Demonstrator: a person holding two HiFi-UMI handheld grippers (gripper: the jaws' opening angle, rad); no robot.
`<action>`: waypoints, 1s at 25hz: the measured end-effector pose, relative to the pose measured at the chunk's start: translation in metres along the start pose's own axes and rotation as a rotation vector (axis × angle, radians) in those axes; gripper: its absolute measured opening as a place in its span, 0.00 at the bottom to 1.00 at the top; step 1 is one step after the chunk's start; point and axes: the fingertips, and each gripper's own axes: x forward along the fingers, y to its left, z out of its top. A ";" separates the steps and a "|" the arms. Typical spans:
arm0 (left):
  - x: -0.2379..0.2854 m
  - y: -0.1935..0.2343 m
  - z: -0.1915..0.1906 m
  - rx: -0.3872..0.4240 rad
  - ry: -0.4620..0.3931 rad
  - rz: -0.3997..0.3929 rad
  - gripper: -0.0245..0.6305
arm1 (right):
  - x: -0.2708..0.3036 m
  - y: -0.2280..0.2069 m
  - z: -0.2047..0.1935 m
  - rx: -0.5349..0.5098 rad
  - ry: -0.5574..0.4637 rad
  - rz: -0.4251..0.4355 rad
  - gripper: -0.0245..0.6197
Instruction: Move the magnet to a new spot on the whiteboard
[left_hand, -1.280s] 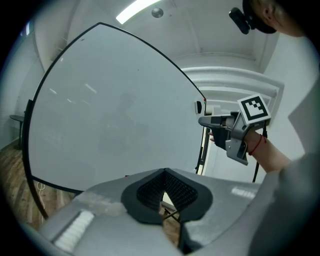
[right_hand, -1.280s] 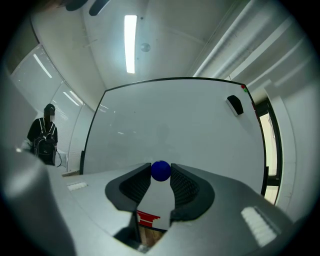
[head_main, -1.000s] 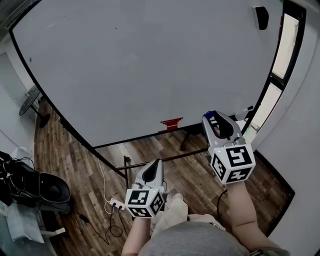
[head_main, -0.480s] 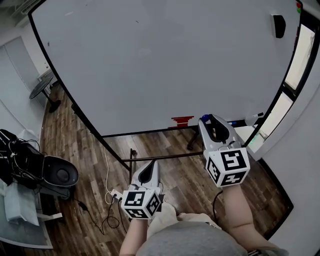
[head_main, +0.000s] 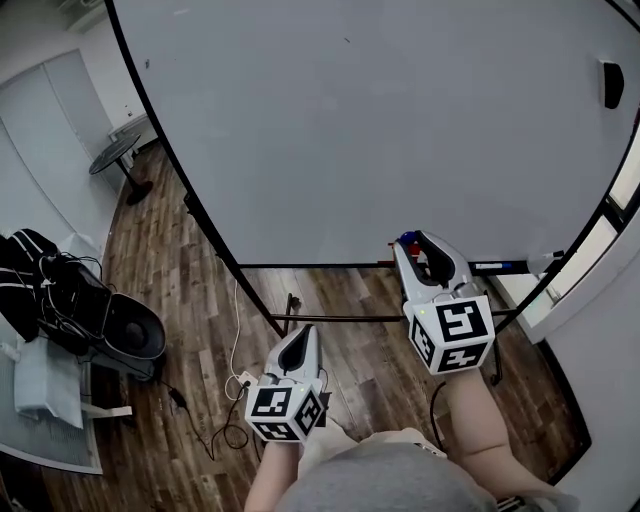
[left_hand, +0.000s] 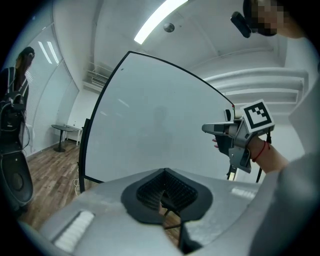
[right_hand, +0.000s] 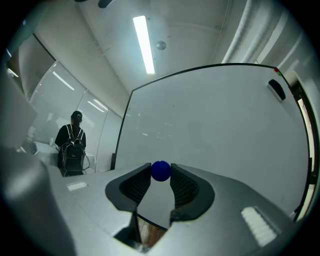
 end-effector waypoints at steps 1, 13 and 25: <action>-0.001 0.010 0.003 -0.001 -0.001 0.005 0.04 | 0.009 0.008 0.002 -0.002 -0.002 0.006 0.23; 0.010 0.123 0.038 -0.017 -0.012 0.040 0.04 | 0.115 0.092 0.021 -0.019 -0.014 0.068 0.23; 0.038 0.213 0.061 -0.020 0.001 0.013 0.04 | 0.214 0.142 0.037 -0.056 -0.021 0.048 0.23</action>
